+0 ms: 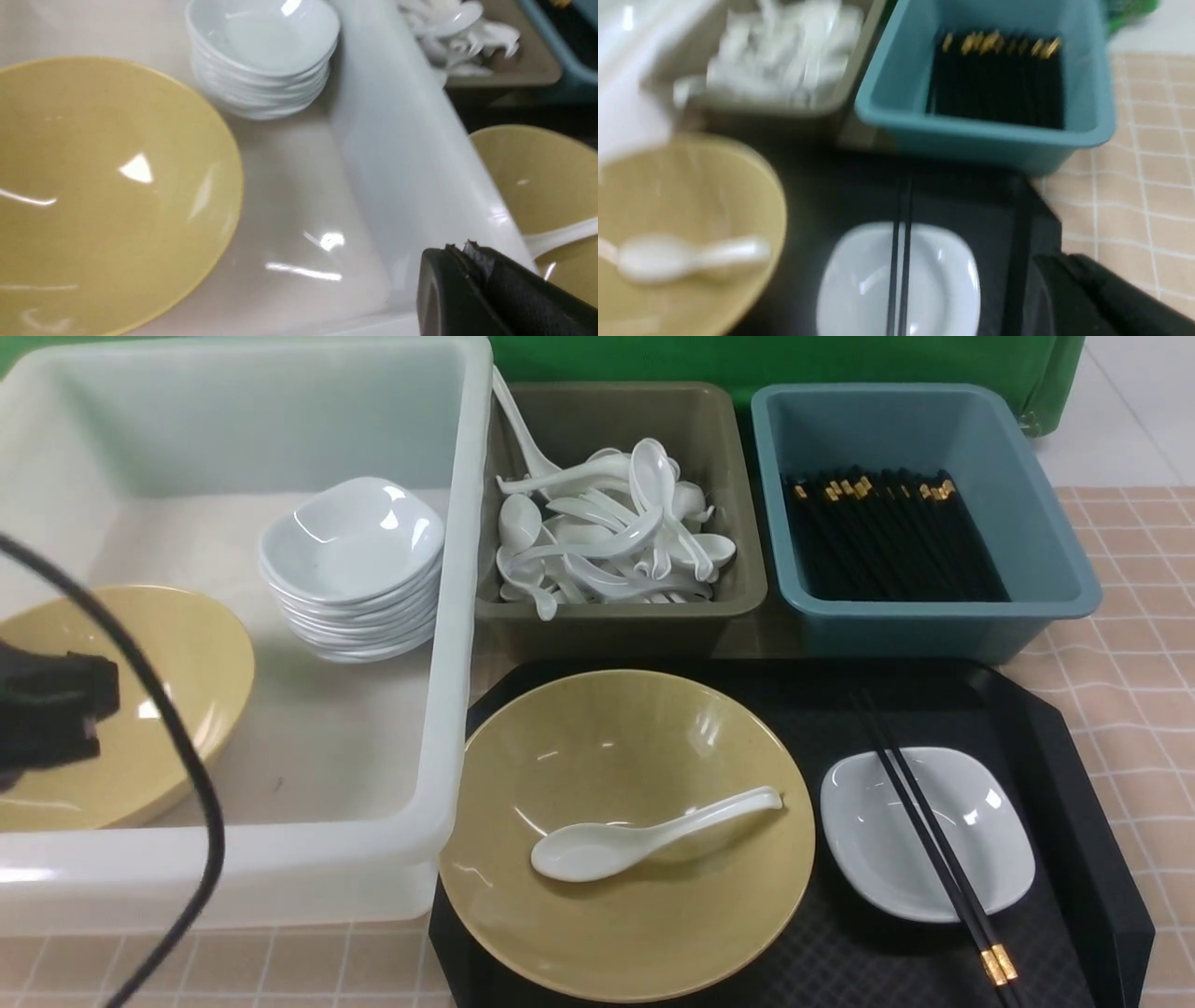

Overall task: On brown table put chopsticks spoon bowls plates into blue grey white boxes.
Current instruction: 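Move the grippers toward the tableware on the black tray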

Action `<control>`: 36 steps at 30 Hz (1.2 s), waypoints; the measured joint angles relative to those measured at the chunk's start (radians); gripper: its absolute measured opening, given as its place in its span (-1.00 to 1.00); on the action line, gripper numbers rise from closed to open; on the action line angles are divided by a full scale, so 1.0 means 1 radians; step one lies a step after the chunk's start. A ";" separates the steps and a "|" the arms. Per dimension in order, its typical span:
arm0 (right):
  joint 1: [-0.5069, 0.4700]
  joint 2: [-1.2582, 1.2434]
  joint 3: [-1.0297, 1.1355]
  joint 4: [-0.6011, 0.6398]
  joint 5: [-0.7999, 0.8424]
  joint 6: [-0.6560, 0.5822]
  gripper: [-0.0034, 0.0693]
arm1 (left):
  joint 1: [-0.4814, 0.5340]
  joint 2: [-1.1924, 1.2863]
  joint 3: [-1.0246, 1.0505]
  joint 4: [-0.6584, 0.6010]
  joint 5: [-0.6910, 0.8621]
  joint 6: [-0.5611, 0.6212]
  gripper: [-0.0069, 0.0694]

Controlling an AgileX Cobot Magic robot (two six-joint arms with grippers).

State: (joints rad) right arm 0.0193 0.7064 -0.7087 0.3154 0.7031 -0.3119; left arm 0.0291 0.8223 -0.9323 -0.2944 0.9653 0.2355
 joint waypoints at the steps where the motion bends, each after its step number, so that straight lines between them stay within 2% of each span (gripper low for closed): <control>1: 0.007 0.060 -0.050 -0.002 0.055 -0.023 -0.80 | -0.016 0.038 -0.032 0.024 0.026 0.001 -0.81; 3: 0.043 0.169 -0.139 -0.010 0.136 -0.065 -0.80 | -0.072 0.134 -0.095 0.054 0.068 0.000 -0.81; 6: 0.129 0.306 -0.212 -0.050 0.206 -0.087 -0.80 | -0.215 0.252 -0.137 0.080 0.083 0.004 -0.81; 7: 0.136 0.315 -0.220 -0.062 0.209 -0.086 -0.80 | -0.215 0.261 -0.140 0.080 0.083 0.004 -0.81; 8: 0.192 0.388 -0.243 -0.114 0.230 -0.073 -0.80 | -0.306 0.319 -0.154 0.106 0.085 0.006 -0.81; 10: 0.270 0.469 -0.259 -0.190 0.238 -0.028 -0.79 | -0.407 0.393 -0.178 0.145 0.085 0.007 -0.81; 12: 0.338 0.568 -0.270 -0.277 0.238 0.069 -0.77 | -0.513 0.478 -0.219 0.194 0.082 0.007 -0.81; 15: 0.367 0.665 -0.281 -0.326 0.225 0.128 -0.68 | -0.595 0.553 -0.250 0.231 0.069 0.007 -0.81; 17: 0.371 0.766 -0.299 -0.351 0.202 0.177 -0.45 | -0.656 0.619 -0.278 0.267 0.058 0.007 -0.81; 18: 0.371 0.773 -0.301 -0.352 0.199 0.184 -0.40 | -0.658 0.622 -0.281 0.269 0.055 0.007 -0.81; 19: 0.372 0.830 -0.313 -0.359 0.189 0.205 -0.18 | -0.677 0.651 -0.285 0.288 0.045 0.008 -0.81; 23: 0.372 0.906 -0.326 -0.361 0.173 0.235 0.38 | -0.680 0.683 -0.288 0.304 0.036 0.009 -0.81; 26: 0.372 0.942 -0.326 -0.361 0.157 0.239 0.68 | -0.680 0.688 -0.288 0.316 0.026 0.009 -0.81; 28: 0.372 0.960 -0.326 -0.361 0.148 0.241 0.76 | -0.680 0.688 -0.288 0.319 0.008 0.009 -0.81; 32: 0.372 0.989 -0.327 -0.361 0.131 0.241 0.75 | -0.680 0.688 -0.288 0.320 -0.026 0.009 -0.81; 35: 0.372 1.015 -0.328 -0.361 0.124 0.241 0.50 | -0.680 0.688 -0.288 0.327 -0.056 0.009 -0.81; 36: 0.372 1.018 -0.328 -0.361 0.125 0.241 0.35 | -0.680 0.688 -0.288 0.331 -0.058 0.009 -0.81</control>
State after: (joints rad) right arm 0.3908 1.7248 -1.0363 -0.0458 0.8285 -0.0713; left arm -0.6506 1.5100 -1.2204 0.0365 0.9069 0.2441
